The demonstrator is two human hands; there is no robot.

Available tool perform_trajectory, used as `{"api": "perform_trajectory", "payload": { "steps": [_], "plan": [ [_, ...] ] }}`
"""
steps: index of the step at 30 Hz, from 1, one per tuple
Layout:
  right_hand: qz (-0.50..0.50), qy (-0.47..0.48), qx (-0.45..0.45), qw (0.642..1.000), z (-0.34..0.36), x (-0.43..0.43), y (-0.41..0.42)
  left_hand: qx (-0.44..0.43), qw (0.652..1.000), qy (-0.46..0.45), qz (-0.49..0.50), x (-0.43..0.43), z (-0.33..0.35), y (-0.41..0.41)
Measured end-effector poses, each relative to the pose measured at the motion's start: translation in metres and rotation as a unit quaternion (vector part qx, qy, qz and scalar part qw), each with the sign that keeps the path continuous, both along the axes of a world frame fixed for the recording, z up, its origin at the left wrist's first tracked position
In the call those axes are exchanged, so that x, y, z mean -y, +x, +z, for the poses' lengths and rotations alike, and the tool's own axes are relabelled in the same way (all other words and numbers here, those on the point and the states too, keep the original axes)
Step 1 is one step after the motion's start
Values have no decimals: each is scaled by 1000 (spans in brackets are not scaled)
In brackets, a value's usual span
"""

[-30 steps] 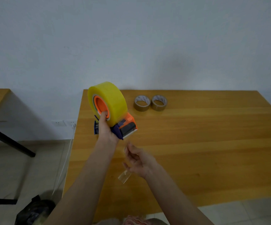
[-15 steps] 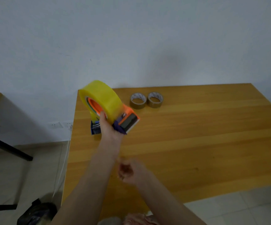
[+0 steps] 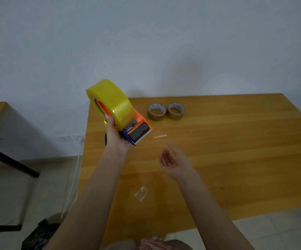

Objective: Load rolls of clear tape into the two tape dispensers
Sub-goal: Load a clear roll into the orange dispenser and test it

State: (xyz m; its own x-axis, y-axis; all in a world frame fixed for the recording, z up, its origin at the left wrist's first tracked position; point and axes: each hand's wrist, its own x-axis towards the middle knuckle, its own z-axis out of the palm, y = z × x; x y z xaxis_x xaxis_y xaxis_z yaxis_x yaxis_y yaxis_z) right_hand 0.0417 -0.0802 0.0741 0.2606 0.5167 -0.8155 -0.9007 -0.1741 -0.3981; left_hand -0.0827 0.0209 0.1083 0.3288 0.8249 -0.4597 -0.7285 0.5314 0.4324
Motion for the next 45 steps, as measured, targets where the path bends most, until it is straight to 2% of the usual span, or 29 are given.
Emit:
{"api": "perform_trajectory", "payload": {
  "steps": [3,5,7,8,9,12,14,16,20,25,34,45],
  "plan": [
    [-44,-9,-5,999,1,-1,4,-20,1000,-2,-21,2,-3,-4],
    [-45,15,26,999,8,-2,4,-40,998,-2,-38,1,-3,-8],
    [-8,77,108,991,21,-4,1,-54,997,3,-48,0,-3,-11],
    [32,112,176,977,27,-4,-1,-58,997,4,-51,-1,-4,-11],
    [79,145,255,953,35,-5,-5,-59,997,4,-51,-1,-4,-11],
    [201,203,464,838,52,-10,-17,-69,996,10,-59,-3,-6,-10],
    [253,204,531,783,53,-15,-23,-74,995,10,-68,-3,-6,-10],
    [279,197,551,761,49,-19,-26,-72,995,7,-75,-3,-5,-9],
    [293,211,508,782,39,-17,-24,-54,995,2,-81,-7,-4,-10],
    [309,241,472,790,36,-16,-14,-75,991,5,-109,-10,-11,-11],
    [239,228,442,834,44,-28,7,-184,965,3,-185,2,-34,-5],
    [265,147,402,864,10,-45,12,-296,923,-6,-247,4,-59,11]
  ]
}}
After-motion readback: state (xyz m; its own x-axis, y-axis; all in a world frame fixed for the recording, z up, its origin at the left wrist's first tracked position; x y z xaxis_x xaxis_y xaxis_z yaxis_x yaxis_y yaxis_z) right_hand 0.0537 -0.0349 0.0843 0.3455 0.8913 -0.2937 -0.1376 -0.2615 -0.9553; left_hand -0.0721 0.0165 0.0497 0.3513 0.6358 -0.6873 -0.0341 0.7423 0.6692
